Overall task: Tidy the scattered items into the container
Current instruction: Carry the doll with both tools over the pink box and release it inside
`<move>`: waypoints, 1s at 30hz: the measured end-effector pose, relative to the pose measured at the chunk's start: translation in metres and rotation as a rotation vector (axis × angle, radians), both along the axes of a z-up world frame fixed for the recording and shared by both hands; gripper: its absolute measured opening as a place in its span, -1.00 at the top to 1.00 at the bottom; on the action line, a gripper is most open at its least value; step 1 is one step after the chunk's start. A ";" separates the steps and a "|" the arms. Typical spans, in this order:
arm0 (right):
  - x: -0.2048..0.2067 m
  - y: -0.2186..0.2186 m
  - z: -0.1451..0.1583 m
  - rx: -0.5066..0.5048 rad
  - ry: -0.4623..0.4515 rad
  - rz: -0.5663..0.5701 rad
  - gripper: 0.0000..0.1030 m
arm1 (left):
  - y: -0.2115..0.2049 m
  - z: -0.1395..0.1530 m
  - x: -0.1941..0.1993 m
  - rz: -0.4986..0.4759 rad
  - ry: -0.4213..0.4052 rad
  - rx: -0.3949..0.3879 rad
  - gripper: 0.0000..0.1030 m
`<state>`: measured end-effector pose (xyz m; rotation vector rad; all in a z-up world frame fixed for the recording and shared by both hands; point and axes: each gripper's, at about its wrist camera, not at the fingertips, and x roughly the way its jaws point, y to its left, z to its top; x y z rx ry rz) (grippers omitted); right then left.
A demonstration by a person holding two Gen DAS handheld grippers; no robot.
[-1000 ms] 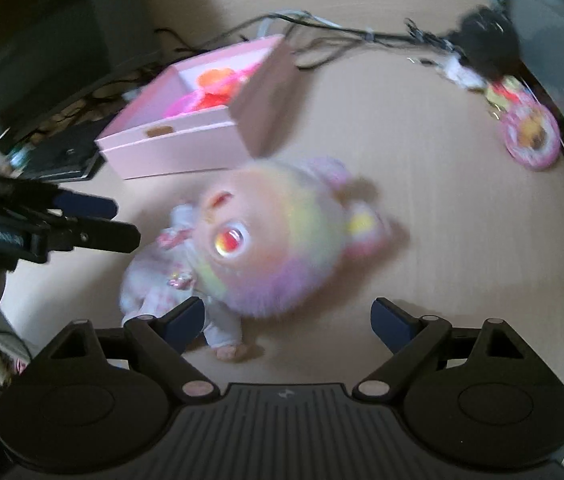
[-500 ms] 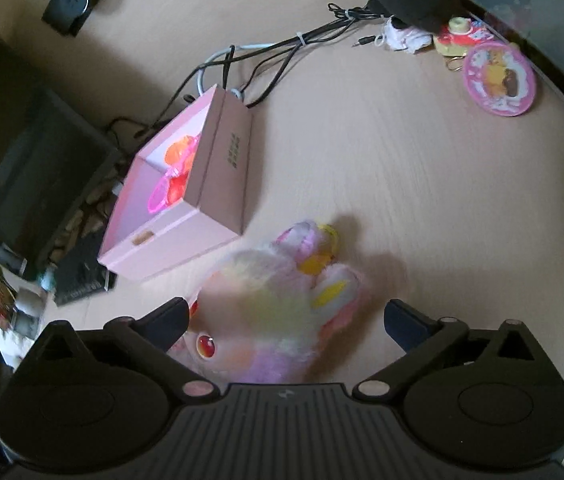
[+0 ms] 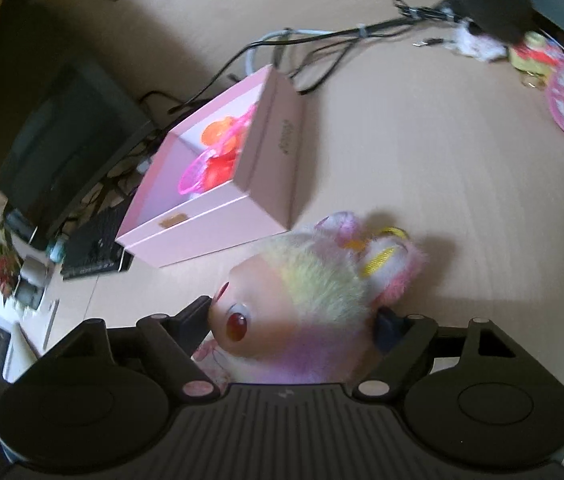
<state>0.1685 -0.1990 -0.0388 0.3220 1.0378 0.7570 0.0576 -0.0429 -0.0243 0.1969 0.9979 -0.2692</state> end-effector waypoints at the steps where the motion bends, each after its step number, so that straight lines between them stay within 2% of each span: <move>1: -0.002 0.004 0.001 0.003 0.001 0.013 -0.56 | 0.003 0.002 -0.004 0.012 0.000 -0.001 -0.48; 10: -0.024 0.049 0.008 0.006 0.004 0.156 -0.56 | 0.037 0.015 -0.039 0.145 0.030 -0.017 -0.49; 18: -0.048 0.087 0.023 -0.009 -0.040 0.247 -0.56 | 0.065 0.027 -0.068 0.240 -0.006 -0.028 -0.48; 21: -0.056 0.103 0.027 -0.024 -0.059 0.271 -0.56 | 0.073 0.032 -0.075 0.269 -0.014 -0.035 -0.48; 24: -0.064 0.118 0.030 -0.040 -0.073 0.289 -0.56 | 0.074 0.042 -0.101 0.286 -0.022 -0.039 -0.48; 30: -0.078 0.139 0.036 -0.057 -0.098 0.299 -0.56 | 0.085 0.050 -0.113 0.297 -0.041 -0.046 -0.48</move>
